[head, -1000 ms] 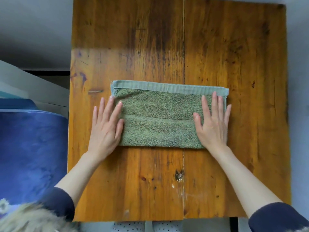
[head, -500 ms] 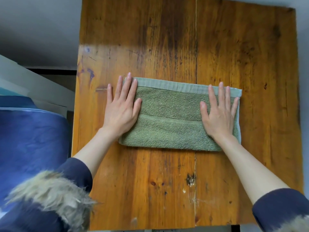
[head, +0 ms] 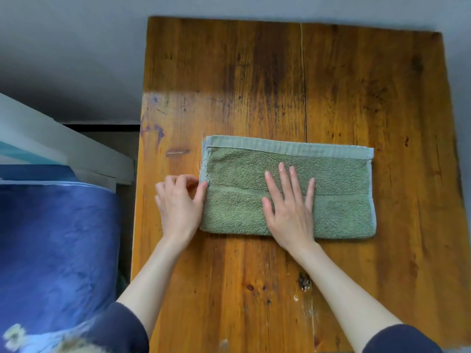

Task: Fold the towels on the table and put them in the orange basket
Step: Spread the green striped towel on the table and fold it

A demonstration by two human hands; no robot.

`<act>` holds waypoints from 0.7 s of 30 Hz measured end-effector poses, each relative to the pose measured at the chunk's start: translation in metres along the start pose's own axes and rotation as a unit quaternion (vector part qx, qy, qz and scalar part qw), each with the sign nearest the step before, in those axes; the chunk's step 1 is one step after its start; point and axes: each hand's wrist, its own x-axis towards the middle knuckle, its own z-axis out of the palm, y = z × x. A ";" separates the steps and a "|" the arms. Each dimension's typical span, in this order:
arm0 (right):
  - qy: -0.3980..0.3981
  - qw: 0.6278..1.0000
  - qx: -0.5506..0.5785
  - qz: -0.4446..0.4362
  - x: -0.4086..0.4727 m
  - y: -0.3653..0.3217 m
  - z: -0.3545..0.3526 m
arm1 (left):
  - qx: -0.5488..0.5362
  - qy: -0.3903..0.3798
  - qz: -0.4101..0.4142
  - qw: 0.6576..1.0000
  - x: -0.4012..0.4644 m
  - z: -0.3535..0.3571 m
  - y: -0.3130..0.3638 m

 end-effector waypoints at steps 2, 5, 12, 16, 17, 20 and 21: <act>0.001 1.000 -0.005 0.004 0.001 0.001 0.000 | -0.004 -0.012 -0.027 1.000 0.003 0.001 0.004; 0.001 1.000 -0.010 0.001 0.000 0.000 0.001 | 0.012 -0.041 -0.067 0.997 0.008 0.001 0.012; -0.004 1.000 -0.023 0.012 0.002 -0.004 0.002 | 0.038 -0.069 -0.064 0.995 0.014 -0.006 0.028; -0.012 0.999 -0.025 0.022 0.011 -0.011 0.000 | -0.049 -0.076 -0.072 0.993 0.026 -0.019 0.033; -0.015 0.999 -0.022 0.024 0.016 -0.013 0.000 | -0.080 -0.081 -0.084 0.990 0.032 -0.023 0.034; -0.018 0.999 -0.024 0.014 0.033 -0.014 -0.008 | -0.140 -0.098 -0.116 0.978 0.050 -0.037 0.041; -0.014 1.000 -0.025 0.010 0.036 -0.011 -0.012 | -0.154 -0.110 -0.125 0.974 0.055 -0.042 0.042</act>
